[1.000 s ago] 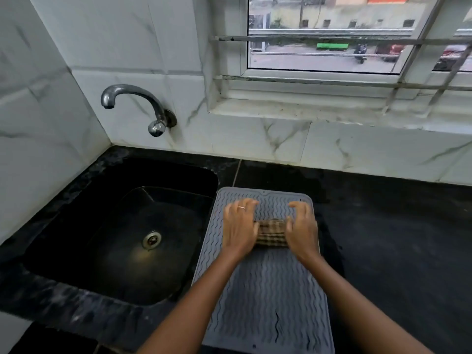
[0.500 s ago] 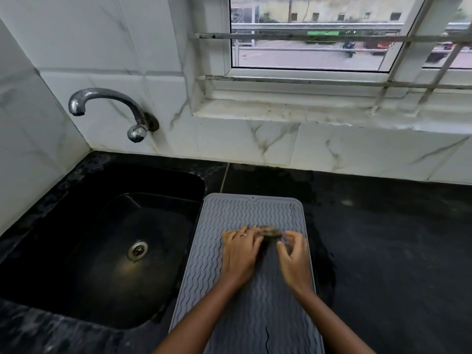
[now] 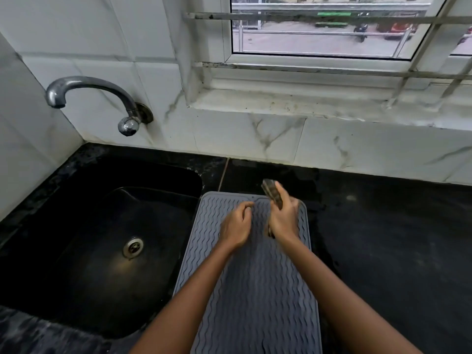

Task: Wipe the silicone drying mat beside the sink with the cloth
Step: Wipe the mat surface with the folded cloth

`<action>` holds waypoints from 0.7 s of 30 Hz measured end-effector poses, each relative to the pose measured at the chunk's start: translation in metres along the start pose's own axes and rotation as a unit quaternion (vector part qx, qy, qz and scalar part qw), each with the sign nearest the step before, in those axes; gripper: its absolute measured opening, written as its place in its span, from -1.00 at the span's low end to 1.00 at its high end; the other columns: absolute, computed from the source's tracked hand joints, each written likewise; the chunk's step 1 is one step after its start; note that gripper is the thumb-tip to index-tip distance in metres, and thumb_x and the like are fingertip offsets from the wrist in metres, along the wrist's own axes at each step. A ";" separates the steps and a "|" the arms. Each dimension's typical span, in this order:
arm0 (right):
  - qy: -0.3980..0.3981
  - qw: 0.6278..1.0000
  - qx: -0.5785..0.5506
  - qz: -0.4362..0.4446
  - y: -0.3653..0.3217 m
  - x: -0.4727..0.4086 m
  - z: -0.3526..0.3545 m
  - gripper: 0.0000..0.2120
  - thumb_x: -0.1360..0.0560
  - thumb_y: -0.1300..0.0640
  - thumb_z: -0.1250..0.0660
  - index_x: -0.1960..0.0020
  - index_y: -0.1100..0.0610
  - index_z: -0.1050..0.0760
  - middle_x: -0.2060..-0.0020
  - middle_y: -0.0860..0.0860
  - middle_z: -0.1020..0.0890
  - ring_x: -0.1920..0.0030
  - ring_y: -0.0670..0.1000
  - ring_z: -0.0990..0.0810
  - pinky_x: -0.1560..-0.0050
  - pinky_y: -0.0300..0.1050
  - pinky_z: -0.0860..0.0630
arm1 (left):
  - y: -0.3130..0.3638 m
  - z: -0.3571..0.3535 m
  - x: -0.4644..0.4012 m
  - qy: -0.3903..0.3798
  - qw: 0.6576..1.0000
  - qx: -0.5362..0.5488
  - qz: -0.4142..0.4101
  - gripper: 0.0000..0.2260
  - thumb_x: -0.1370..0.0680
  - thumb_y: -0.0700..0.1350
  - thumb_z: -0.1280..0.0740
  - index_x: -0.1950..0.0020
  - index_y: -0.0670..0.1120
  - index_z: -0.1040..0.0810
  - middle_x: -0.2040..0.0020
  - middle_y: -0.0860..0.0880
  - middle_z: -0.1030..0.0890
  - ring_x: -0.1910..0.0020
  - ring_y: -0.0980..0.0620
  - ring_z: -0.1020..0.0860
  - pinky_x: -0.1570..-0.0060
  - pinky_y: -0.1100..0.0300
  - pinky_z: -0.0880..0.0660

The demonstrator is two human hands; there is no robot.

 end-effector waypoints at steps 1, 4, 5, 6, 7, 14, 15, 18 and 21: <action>0.004 0.999 0.043 0.019 -0.006 -0.011 -0.005 -0.50 -0.58 0.24 -0.18 -0.45 -0.13 -0.26 -0.28 0.09 -0.31 -0.01 0.01 -0.45 0.03 -0.12 -0.48 | -0.004 0.000 -0.013 -0.022 0.995 -0.094 -0.013 -0.62 -0.64 -0.03 -0.11 -0.47 -0.03 -0.30 -0.45 -0.07 -0.37 -0.44 -0.06 -0.32 -0.41 -0.04 -0.29; -0.096 0.947 0.293 0.094 -0.004 -0.030 -0.022 -0.38 -0.52 0.29 -0.21 -0.46 -0.20 -0.21 -0.46 0.09 -0.17 -0.32 0.17 -0.27 -0.26 0.08 -0.32 | -0.020 -0.008 -0.034 -0.094 0.959 -0.269 -0.004 -0.44 -0.65 0.07 -0.02 -0.58 -0.08 0.10 -0.59 -0.06 0.10 -0.57 -0.05 0.12 -0.53 -0.06 0.14; -0.142 0.912 0.367 0.113 0.004 -0.031 -0.027 -0.40 -0.53 0.24 -0.19 -0.46 -0.21 -0.18 -0.51 0.08 -0.10 -0.38 0.20 -0.19 -0.33 0.15 -0.21 | -0.025 -0.012 -0.037 -0.097 0.951 -0.295 -0.005 -0.44 -0.66 0.08 0.02 -0.57 -0.08 0.15 -0.59 -0.04 0.16 -0.56 -0.03 0.19 -0.51 -0.04 0.21; -0.173 0.881 0.420 0.131 0.013 -0.030 -0.031 -0.42 -0.55 0.20 -0.16 -0.47 -0.21 -0.16 -0.53 0.05 -0.06 -0.42 0.22 -0.13 -0.36 0.20 -0.13 | -0.030 -0.016 -0.037 -0.091 0.946 -0.310 -0.010 -0.45 -0.66 0.09 0.05 -0.57 -0.07 0.17 -0.59 -0.03 0.19 -0.56 -0.01 0.21 -0.50 -0.03 0.24; -0.182 0.859 0.453 0.155 0.021 -0.029 -0.032 -0.44 -0.56 0.17 -0.14 -0.47 -0.22 -0.15 -0.54 0.03 -0.05 -0.43 0.22 -0.11 -0.35 0.23 -0.11 | -0.033 -0.017 -0.037 -0.084 0.945 -0.317 -0.014 -0.46 -0.66 0.09 0.06 -0.57 -0.06 0.17 -0.59 -0.02 0.20 -0.56 0.00 0.22 -0.49 -0.02 0.26; -0.162 0.782 0.540 0.265 0.023 -0.057 -0.006 -0.50 -0.51 0.07 0.08 -0.36 -0.21 -0.36 -0.47 0.00 -0.29 -0.31 0.15 -0.23 -0.15 0.15 -0.18 | -0.037 -0.018 -0.040 -0.083 0.943 -0.323 -0.011 -0.44 -0.66 0.09 0.06 -0.56 -0.07 0.22 -0.59 -0.02 0.20 -0.56 0.02 0.21 -0.47 0.01 0.28; -0.158 0.779 0.547 0.262 0.024 -0.059 0.002 -0.48 -0.49 0.05 0.09 -0.36 -0.17 -0.39 -0.46 0.01 -0.30 -0.30 0.14 -0.23 -0.15 0.15 -0.18 | -0.037 -0.018 -0.039 -0.083 0.943 -0.322 -0.011 -0.43 -0.66 0.09 0.06 -0.56 -0.07 0.23 -0.58 -0.02 0.20 -0.56 0.02 0.21 -0.47 0.02 0.29; -0.126 0.763 0.575 0.269 0.035 -0.068 0.034 -0.55 -0.51 0.18 -0.09 -0.29 -0.17 -0.46 -0.43 0.00 -0.36 -0.25 0.13 -0.27 -0.12 0.16 -0.21 | -0.035 -0.018 -0.038 -0.082 0.944 -0.319 -0.015 -0.44 -0.66 0.09 0.07 -0.56 -0.07 0.24 -0.58 -0.02 0.21 -0.56 0.02 0.22 -0.46 0.02 0.30; -0.099 0.761 0.583 0.266 0.048 -0.073 0.071 -0.56 -0.51 0.22 -0.23 -0.25 -0.24 -0.48 -0.40 -0.02 -0.39 -0.22 0.14 -0.30 -0.08 0.15 -0.23 | -0.035 -0.017 -0.037 -0.084 0.943 -0.323 -0.016 -0.44 -0.66 0.08 0.08 -0.56 -0.08 0.24 -0.58 -0.02 0.21 -0.55 0.02 0.23 -0.46 0.03 0.31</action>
Point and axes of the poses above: each hand's wrist, its own x-axis away from the middle knuckle, its own z-axis out of the back of the hand, y = z × x, the point moved 2 cm from there along -x, towards the middle knuckle
